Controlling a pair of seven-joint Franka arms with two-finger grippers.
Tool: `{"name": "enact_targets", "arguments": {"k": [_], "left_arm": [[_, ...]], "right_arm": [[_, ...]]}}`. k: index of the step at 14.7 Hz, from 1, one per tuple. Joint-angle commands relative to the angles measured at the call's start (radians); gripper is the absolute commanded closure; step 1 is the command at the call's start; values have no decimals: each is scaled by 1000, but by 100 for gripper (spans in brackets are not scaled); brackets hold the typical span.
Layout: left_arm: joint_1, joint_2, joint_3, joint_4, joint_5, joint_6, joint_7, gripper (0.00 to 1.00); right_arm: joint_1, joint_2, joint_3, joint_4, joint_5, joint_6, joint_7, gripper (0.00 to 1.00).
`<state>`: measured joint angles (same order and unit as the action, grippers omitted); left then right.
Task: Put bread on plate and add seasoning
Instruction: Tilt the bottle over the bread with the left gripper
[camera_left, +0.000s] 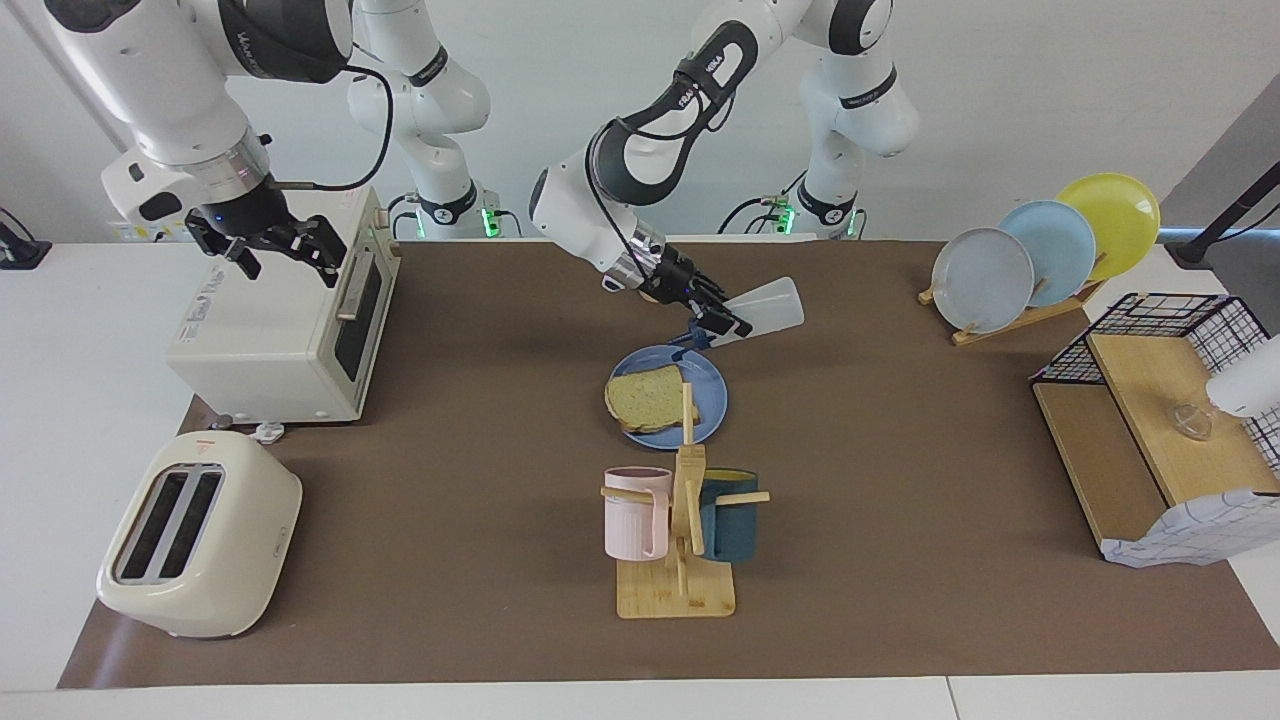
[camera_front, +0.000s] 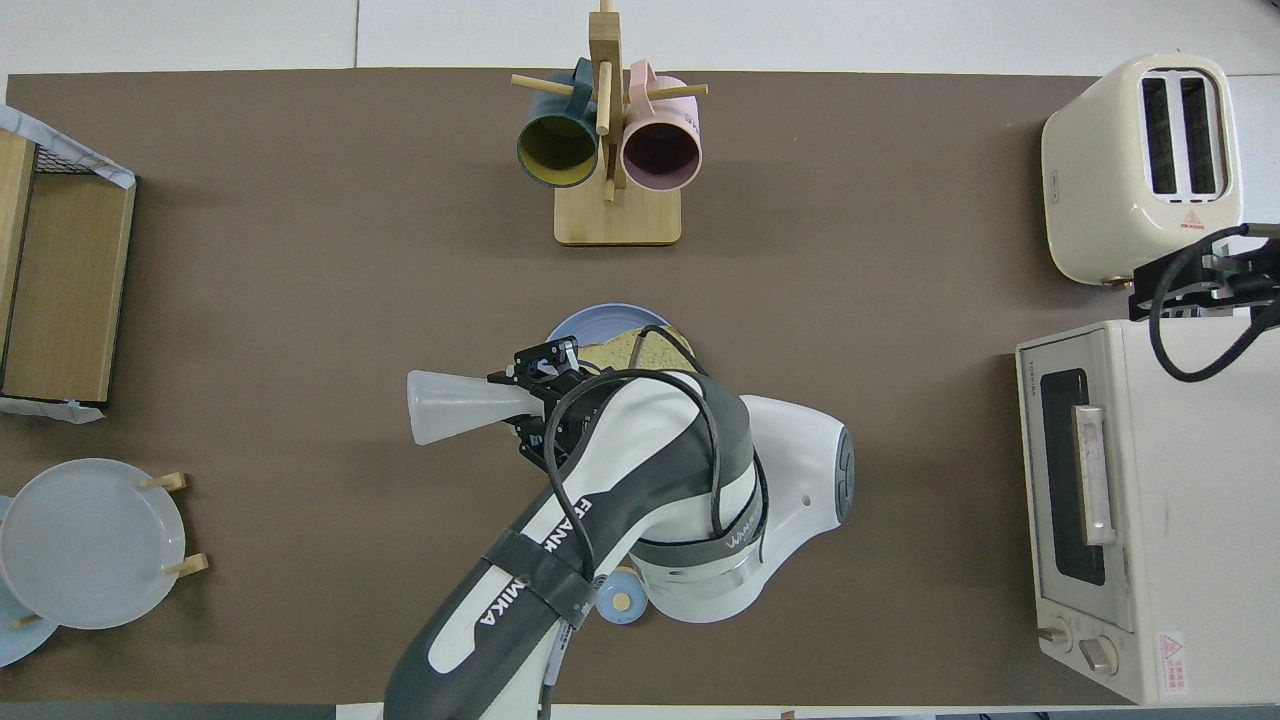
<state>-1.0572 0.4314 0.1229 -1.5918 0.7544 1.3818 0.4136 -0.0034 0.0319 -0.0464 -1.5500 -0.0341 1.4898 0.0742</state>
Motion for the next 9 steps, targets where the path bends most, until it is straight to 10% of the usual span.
{"name": "enact_targets", "arguments": {"k": [1, 9], "left_arm": [[-20, 26, 18, 26, 45, -30, -6, 100], [-21, 158, 20, 70, 134, -76, -7, 100]], "right_arm": [[-7, -9, -39, -19, 45, -5, -62, 0], [-6, -26, -38, -25, 52, 0, -60, 0]]}}
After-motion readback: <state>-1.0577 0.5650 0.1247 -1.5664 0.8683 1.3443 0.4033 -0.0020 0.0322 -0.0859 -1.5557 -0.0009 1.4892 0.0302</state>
